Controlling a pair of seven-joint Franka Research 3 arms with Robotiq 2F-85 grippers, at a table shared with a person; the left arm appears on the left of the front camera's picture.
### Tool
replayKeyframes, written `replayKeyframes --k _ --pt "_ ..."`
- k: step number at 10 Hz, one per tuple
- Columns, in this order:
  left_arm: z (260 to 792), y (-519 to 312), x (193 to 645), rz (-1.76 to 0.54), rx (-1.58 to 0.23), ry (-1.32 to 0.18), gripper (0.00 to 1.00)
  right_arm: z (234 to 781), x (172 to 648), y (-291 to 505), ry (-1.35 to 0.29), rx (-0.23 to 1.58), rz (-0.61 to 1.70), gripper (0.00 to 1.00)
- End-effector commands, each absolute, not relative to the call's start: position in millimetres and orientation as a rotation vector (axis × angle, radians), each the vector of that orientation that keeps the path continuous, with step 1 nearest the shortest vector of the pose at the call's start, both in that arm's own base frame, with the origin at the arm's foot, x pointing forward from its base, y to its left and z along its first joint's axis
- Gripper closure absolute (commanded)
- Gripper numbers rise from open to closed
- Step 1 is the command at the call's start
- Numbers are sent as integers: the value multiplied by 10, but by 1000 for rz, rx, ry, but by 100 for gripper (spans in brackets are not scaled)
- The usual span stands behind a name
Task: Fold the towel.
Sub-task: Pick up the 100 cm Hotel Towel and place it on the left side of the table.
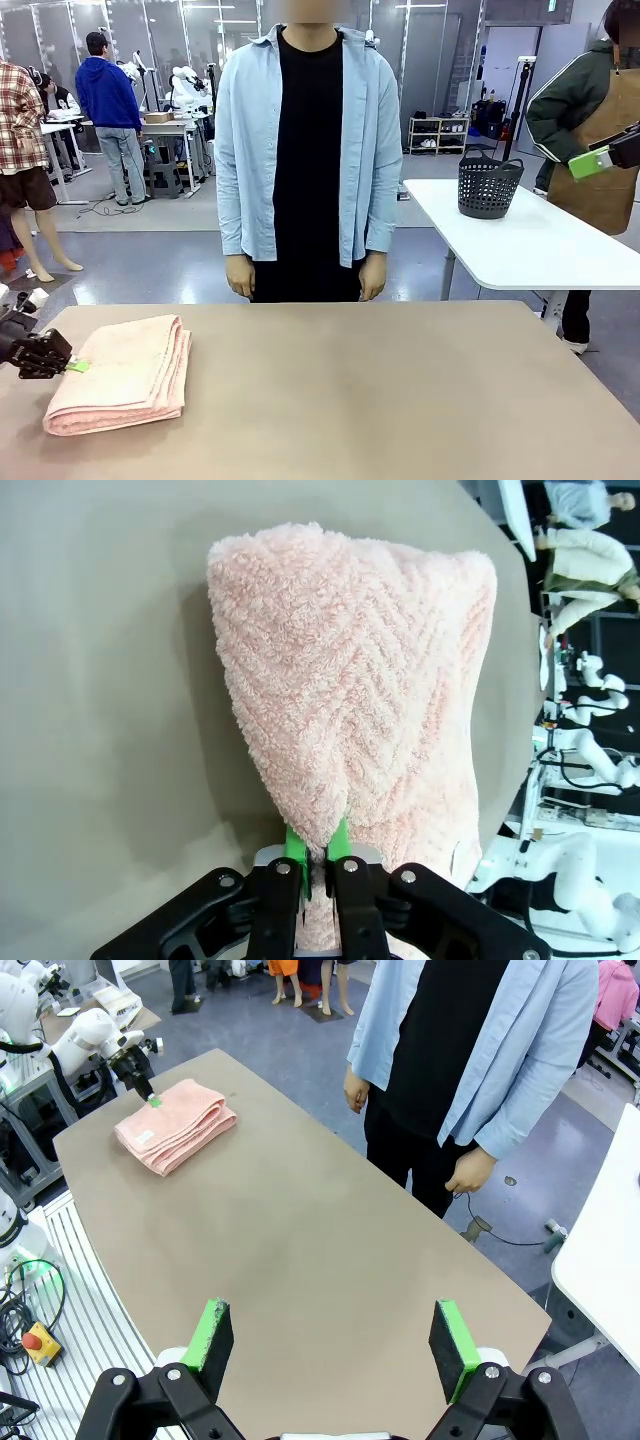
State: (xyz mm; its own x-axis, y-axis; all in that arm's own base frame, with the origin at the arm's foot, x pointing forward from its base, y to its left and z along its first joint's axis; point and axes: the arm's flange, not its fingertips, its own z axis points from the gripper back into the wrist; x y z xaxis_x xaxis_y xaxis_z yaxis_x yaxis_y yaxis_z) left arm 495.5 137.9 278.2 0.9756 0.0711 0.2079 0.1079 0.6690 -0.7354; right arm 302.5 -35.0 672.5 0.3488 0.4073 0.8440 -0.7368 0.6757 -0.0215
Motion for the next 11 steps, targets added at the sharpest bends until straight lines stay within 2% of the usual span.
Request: replayKeyframes --k 1,5,6,7,8,9,10,11 --pt "2869 1605 5054 -67 -820 -231 91 6725 3018 -340 -952 392 764 0" --pt "2968 1811 5072 -112 -792 -169 91 6725 3018 -340 -952 392 764 0" --pt "2996 1797 5065 -112 -789 -181 53 6725 3018 -340 -952 392 764 0" --pt "3022 1798 5049 -116 -785 -188 53 6725 3018 -340 -952 392 764 0" --pt "3043 1795 5032 -113 -781 -197 17 6725 3018 -340 -952 392 764 0" --pt "3078 1770 4991 -121 -767 -211 51 6725 3018 -340 -952 392 764 0" --pt "3109 1754 4949 -119 -771 -237 0 6725 3018 -340 -952 392 764 0" --pt "3126 1755 4918 -102 -771 -253 16 6725 3018 -340 -952 392 764 0"
